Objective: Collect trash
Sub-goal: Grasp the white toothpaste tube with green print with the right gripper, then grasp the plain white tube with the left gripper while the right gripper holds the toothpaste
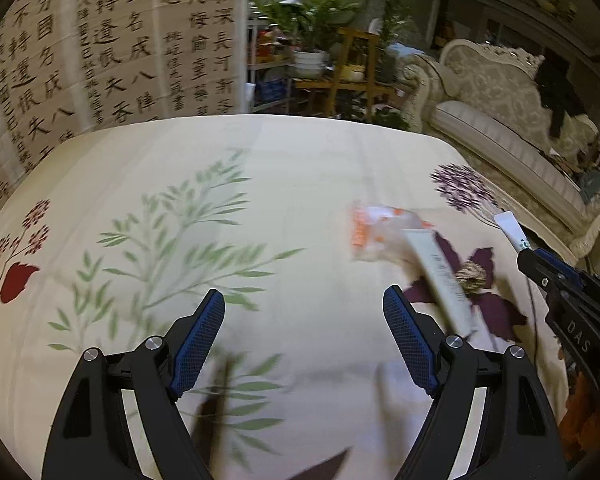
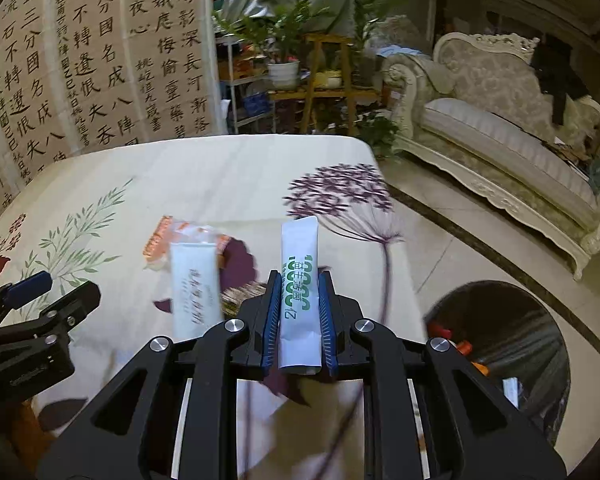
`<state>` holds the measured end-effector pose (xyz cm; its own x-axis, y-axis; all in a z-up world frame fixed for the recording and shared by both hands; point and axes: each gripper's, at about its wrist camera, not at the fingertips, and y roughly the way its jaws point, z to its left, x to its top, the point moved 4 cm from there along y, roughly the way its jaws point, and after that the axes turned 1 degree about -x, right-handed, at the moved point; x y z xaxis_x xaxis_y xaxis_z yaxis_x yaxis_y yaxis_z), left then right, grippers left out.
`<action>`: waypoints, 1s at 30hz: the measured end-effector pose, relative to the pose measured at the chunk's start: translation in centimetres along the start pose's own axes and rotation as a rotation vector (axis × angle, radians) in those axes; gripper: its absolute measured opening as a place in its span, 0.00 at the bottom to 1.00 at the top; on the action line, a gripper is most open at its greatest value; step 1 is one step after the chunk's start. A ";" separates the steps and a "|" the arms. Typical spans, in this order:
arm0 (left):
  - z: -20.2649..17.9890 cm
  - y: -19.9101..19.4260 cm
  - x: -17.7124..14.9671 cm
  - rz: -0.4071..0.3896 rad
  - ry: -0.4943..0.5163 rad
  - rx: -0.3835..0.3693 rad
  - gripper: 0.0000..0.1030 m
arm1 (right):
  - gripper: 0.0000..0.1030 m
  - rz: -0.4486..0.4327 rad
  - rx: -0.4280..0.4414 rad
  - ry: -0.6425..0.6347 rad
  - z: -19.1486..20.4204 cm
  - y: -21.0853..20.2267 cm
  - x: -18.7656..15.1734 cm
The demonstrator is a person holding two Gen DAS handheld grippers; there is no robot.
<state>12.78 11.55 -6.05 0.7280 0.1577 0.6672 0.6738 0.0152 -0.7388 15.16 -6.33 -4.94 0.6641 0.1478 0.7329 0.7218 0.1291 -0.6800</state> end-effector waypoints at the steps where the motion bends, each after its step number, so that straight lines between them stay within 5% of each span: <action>1: -0.6 0.1 0.1 0.003 0.006 -0.006 0.77 | 0.18 -0.004 -0.009 0.007 -0.6 -0.2 -0.2; 13: -7.0 1.8 -0.1 0.048 0.093 -0.045 0.77 | 0.18 -0.014 -0.052 0.109 -6.3 -1.1 -1.9; 21: -7.4 3.5 -0.3 0.104 0.096 -0.011 0.77 | 0.18 -0.016 -0.054 0.155 -8.3 -1.4 -2.8; 30: -7.6 3.3 -0.3 0.095 0.096 -0.060 0.43 | 0.18 -0.015 -0.052 0.175 -9.0 -1.3 -3.2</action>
<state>15.68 4.07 -7.96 0.7954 0.0607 0.6031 0.6059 -0.0549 -0.7936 13.86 -15.84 -6.16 0.6736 -0.0273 0.7386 0.7380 0.0783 -0.6702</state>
